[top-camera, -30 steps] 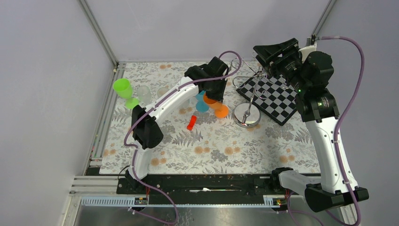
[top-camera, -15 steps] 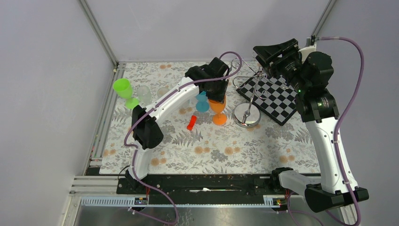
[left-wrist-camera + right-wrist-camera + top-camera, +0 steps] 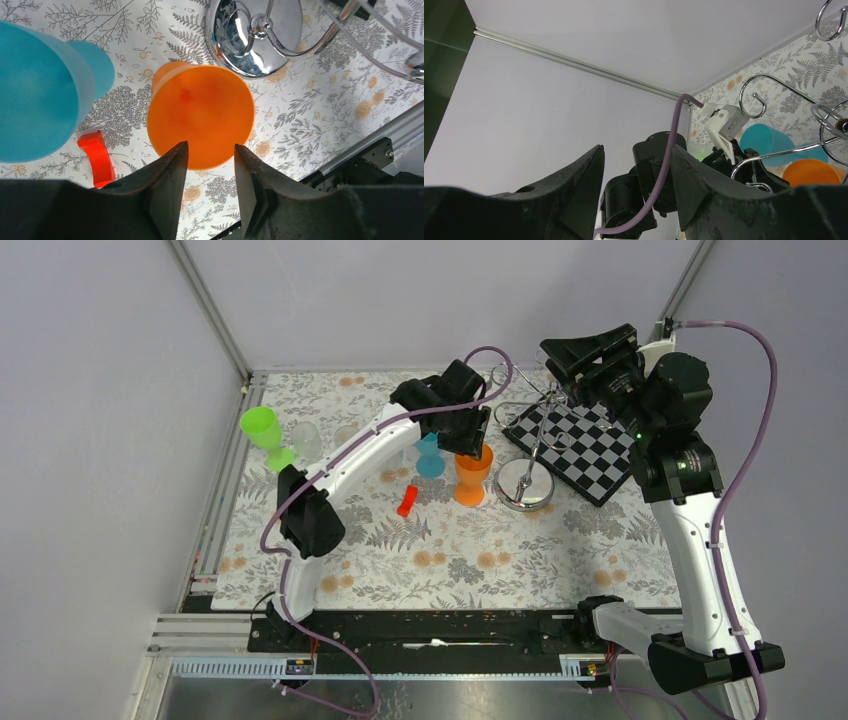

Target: Take the wine glass off the wine glass rack

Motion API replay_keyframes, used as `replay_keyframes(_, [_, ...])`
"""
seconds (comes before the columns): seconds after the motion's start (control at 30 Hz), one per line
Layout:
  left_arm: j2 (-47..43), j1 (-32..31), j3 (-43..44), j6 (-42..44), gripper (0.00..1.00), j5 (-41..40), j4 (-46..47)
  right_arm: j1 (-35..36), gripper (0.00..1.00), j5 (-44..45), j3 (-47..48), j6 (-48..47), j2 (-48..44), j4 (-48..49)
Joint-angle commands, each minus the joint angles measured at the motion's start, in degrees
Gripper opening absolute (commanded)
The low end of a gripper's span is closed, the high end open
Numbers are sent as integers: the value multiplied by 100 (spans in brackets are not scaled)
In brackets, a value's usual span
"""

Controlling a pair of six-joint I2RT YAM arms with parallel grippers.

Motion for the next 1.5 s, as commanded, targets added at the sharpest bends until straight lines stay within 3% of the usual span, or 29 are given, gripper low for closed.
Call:
replay_keyframes(0.0, [-665, 31, 206, -75, 45, 61, 283, -46, 58, -117, 61, 13, -117, 115])
replay_keyframes(0.27, [-1637, 336, -324, -90, 54, -220, 370, -61, 59, -120, 94, -5, -169, 113])
replay_keyframes(0.43, [-2532, 613, -868, 113, 77, -658, 337, -81, 61, -121, 164, -163, -195, 105])
replay_keyframes(0.6, [-3490, 662, -1156, 545, 98, -1561, -39, -98, 90, 102, 390, -837, -299, -256])
replay_keyframes(0.7, [-4115, 668, -1440, 609, 99, -2052, -143, -99, 99, 616, 656, -1559, -464, -743])
replay_keyframes(0.83, [-5026, 637, -1847, 653, 99, -2557, -74, -99, 99, 1585, 878, -2438, -760, -1225])
replay_keyframes(1.03, [-6702, 141, -3251, 1284, 99, -3641, 1098, -99, 100, 3331, 890, -3594, -1346, -1692])
replay_keyframes(1.27, [-7926, 140, -3807, 1392, 99, -5027, 1510, -97, 100, 5236, 278, -4502, -2450, -1466])
replay_keyframes(1.47, [-8529, 134, -3909, 1626, 99, -5143, 1714, -94, 100, 6087, -567, -4853, -3450, -630])
